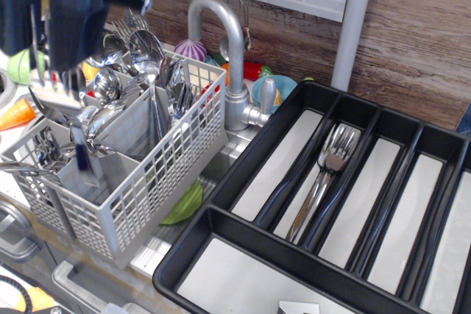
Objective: Put fork from basket to tray
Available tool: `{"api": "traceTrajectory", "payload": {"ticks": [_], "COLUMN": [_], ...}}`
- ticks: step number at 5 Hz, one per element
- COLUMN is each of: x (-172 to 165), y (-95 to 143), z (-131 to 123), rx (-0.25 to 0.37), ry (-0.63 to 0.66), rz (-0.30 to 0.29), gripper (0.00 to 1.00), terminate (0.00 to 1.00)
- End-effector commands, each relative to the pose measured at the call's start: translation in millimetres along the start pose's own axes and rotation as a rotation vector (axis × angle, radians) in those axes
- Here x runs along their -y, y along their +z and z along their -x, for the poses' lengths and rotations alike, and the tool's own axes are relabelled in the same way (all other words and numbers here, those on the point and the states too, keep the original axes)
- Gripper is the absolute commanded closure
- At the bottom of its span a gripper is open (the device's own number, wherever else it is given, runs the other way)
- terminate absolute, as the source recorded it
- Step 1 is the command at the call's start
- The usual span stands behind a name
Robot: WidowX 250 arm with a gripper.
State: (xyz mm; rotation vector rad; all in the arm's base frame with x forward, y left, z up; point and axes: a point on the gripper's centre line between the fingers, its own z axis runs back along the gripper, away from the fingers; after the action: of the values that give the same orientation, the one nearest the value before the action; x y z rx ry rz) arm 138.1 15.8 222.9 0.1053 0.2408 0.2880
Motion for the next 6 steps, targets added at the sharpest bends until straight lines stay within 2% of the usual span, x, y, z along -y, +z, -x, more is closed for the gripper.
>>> {"api": "traceTrajectory", "payload": {"ticks": [1,4,6], "x": [20.4,57.5,78.4], "y": [7.2,-15.7,-38.3], "z": [-20.1,-71.2,-82.3], "rx": [0.022,0.048,0.028], "ry": [-0.003,-0.082,-0.065], "rz": [0.118,0.378,0.547], "gripper": [1.00,1.00,1.00], "terminate": [0.00,0.00,0.00]}}
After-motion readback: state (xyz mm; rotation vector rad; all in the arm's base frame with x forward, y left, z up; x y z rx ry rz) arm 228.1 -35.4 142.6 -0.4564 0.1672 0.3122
